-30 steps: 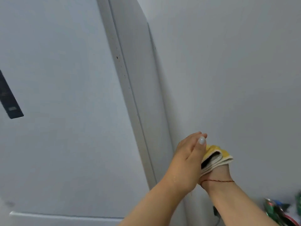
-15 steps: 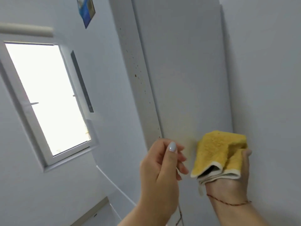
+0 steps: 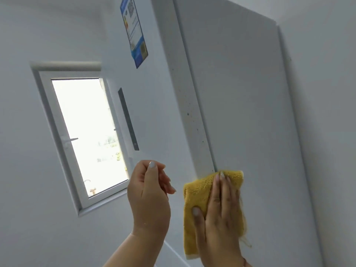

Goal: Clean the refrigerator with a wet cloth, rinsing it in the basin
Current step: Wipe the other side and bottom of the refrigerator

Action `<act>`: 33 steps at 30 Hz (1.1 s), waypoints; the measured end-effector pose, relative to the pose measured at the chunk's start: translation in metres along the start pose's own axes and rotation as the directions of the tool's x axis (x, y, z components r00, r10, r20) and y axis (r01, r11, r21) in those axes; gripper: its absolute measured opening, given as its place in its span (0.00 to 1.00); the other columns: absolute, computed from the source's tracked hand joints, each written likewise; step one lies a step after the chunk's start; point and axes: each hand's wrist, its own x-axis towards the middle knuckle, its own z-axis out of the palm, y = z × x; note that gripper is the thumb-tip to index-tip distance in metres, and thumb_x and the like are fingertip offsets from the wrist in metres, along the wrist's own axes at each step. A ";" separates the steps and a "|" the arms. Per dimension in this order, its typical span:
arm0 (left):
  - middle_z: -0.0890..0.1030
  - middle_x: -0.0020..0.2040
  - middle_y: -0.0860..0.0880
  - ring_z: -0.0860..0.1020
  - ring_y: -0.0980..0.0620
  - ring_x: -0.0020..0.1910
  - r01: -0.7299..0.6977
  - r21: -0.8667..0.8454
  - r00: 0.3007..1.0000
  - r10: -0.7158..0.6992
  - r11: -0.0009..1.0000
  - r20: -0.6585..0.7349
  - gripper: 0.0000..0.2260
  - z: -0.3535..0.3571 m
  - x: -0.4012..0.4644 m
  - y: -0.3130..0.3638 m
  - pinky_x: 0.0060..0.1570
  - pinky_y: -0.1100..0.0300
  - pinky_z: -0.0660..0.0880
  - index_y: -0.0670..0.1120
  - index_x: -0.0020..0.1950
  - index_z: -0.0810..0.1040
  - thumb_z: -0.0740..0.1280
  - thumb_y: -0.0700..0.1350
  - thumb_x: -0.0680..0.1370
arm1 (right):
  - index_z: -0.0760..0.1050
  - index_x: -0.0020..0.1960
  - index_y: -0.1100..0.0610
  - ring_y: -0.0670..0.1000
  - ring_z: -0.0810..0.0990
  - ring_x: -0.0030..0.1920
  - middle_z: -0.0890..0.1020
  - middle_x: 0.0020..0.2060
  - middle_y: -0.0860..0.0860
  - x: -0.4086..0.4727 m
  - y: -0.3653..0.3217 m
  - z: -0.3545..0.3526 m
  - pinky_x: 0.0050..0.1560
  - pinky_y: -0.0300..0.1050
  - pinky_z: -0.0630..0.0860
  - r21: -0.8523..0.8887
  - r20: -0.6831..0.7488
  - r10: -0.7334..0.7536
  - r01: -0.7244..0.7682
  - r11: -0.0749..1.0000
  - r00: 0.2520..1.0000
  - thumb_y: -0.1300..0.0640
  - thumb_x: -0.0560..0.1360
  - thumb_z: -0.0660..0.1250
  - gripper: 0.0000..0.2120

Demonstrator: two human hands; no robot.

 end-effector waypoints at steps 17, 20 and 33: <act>0.70 0.23 0.51 0.69 0.53 0.24 -0.287 0.025 0.958 0.287 0.958 -0.016 0.12 0.019 0.084 0.055 0.24 0.62 0.69 0.41 0.38 0.74 0.58 0.38 0.80 | 0.31 0.75 0.51 0.47 0.37 0.76 0.41 0.77 0.48 0.217 -0.098 -0.039 0.76 0.52 0.40 -0.020 0.065 -0.093 0.095 0.995 0.994 0.35 0.77 0.42 0.36; 0.71 0.24 0.50 0.69 0.53 0.24 -0.306 0.039 0.952 0.306 0.951 -0.007 0.12 0.024 0.094 0.060 0.24 0.61 0.69 0.43 0.37 0.74 0.58 0.39 0.80 | 0.37 0.77 0.54 0.49 0.40 0.77 0.45 0.78 0.49 0.263 -0.118 -0.048 0.76 0.53 0.40 0.020 0.057 -0.111 0.110 0.994 0.992 0.40 0.80 0.45 0.33; 0.70 0.22 0.50 0.69 0.51 0.24 -0.316 0.026 0.948 0.314 0.948 0.057 0.10 0.033 0.102 0.055 0.27 0.55 0.69 0.52 0.34 0.75 0.57 0.49 0.71 | 0.53 0.77 0.52 0.57 0.58 0.70 0.57 0.69 0.55 0.401 -0.186 -0.076 0.72 0.58 0.57 0.057 -0.024 -0.143 0.144 0.988 0.989 0.42 0.81 0.50 0.28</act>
